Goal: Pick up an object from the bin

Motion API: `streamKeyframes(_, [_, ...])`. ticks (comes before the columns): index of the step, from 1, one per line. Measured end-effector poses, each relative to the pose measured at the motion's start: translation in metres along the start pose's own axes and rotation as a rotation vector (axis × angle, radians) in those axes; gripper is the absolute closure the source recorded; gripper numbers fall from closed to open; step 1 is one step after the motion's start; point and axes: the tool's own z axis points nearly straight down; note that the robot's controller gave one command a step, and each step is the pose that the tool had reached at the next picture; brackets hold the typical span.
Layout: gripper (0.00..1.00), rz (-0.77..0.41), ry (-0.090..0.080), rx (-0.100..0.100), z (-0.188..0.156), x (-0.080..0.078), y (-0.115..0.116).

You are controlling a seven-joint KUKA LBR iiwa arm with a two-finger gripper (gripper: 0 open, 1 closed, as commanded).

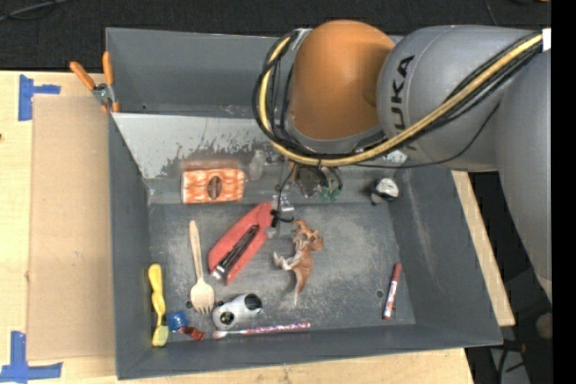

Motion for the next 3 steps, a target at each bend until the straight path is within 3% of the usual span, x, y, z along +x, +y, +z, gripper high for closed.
streamKeyframes(1, [0.00, -0.019, -0.005, -0.001, 0.073, 0.031, -0.006])
streamKeyframes(2, [0.00, -0.034, -0.007, -0.005, 0.097, 0.040, -0.023])
streamKeyframes(3, [1.00, -0.239, -0.008, -0.005, 0.085, 0.018, 0.007])
